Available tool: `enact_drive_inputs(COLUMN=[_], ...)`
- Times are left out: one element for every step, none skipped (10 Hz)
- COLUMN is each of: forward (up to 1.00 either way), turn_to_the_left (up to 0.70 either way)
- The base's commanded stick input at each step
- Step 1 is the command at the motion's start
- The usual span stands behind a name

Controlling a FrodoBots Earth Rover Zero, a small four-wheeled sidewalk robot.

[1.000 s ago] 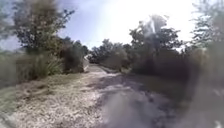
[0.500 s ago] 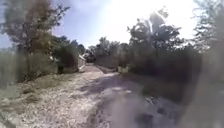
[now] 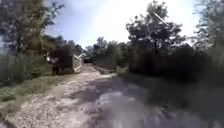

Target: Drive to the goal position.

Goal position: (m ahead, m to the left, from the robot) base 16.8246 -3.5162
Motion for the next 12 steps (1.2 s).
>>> enact_drive_inputs(forward=[0.7,0.7,0.7,0.7,0.7,0.7,0.7,0.7,0.7,0.7,0.7,0.7], turn_to_the_left=[0.35,0.35,0.35,0.35,0.33,0.22,0.08,0.0,0.0,0.0,0.0,0.0])
